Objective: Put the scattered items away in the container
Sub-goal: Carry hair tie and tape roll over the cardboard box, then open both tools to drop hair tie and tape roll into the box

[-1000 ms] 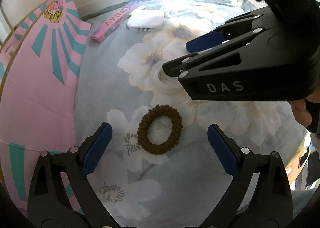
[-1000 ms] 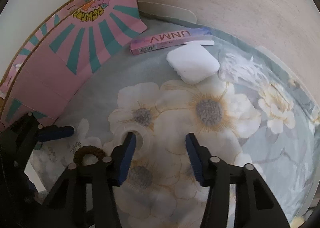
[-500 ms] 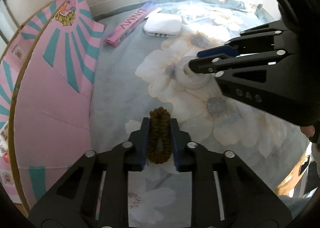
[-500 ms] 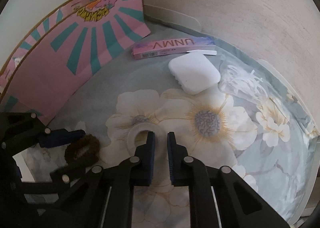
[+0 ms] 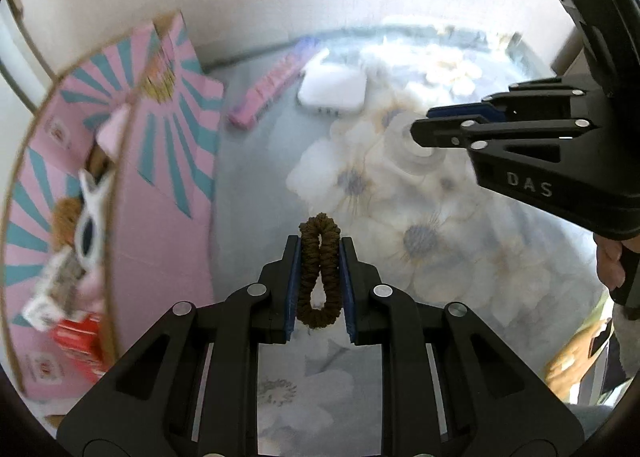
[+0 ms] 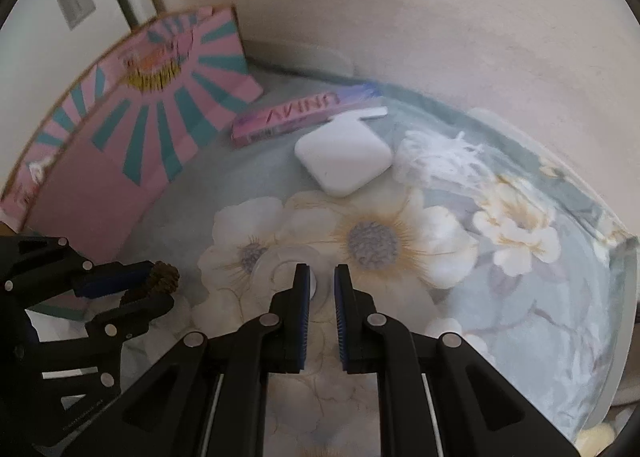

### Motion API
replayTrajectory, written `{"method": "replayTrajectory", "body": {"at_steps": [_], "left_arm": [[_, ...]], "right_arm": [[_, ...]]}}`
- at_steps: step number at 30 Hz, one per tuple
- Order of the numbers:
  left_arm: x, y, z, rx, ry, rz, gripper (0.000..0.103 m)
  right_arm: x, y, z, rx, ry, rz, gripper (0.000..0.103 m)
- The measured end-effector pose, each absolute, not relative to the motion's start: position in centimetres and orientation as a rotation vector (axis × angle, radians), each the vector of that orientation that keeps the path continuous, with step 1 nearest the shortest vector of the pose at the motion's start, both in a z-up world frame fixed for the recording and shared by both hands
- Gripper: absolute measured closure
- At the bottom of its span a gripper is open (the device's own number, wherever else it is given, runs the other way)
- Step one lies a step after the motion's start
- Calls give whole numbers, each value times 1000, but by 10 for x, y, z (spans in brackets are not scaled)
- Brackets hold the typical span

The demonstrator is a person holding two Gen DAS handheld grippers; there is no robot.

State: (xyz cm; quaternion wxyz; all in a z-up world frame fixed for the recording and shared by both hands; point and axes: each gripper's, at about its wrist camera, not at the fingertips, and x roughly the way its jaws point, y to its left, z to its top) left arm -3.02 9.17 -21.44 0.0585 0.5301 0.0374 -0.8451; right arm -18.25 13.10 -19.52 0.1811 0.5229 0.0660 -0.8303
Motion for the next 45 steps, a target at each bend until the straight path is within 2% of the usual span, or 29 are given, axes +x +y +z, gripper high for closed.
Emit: {"method": "replayTrajectory", "body": {"at_steps": [6, 15, 22, 29, 34, 39, 45], "left_arm": [[-33, 79, -164, 1503, 193, -2605, 87], [-2, 47, -102, 1398, 189, -2625, 87], [31, -5, -85, 1295, 214, -2516, 87], [62, -55, -104, 1305, 265, -2366, 87], [62, -64, -142, 1427, 338, -2310, 87], [60, -63, -162, 1467, 337, -2304, 87], [54, -72, -167, 1474, 386, -2300, 87]], "right_arm": [[-157, 136, -144, 1412, 117, -2421, 92], [-153, 101, -74, 1226, 190, -2507, 92], [-162, 51, -48, 1118, 238, -2462, 92], [-179, -25, -59, 1087, 270, -2306, 92], [-201, -75, -108, 1210, 299, -2170, 92], [-211, -99, -149, 1311, 341, -2111, 92], [-220, -106, -159, 1347, 362, -2092, 92]]}}
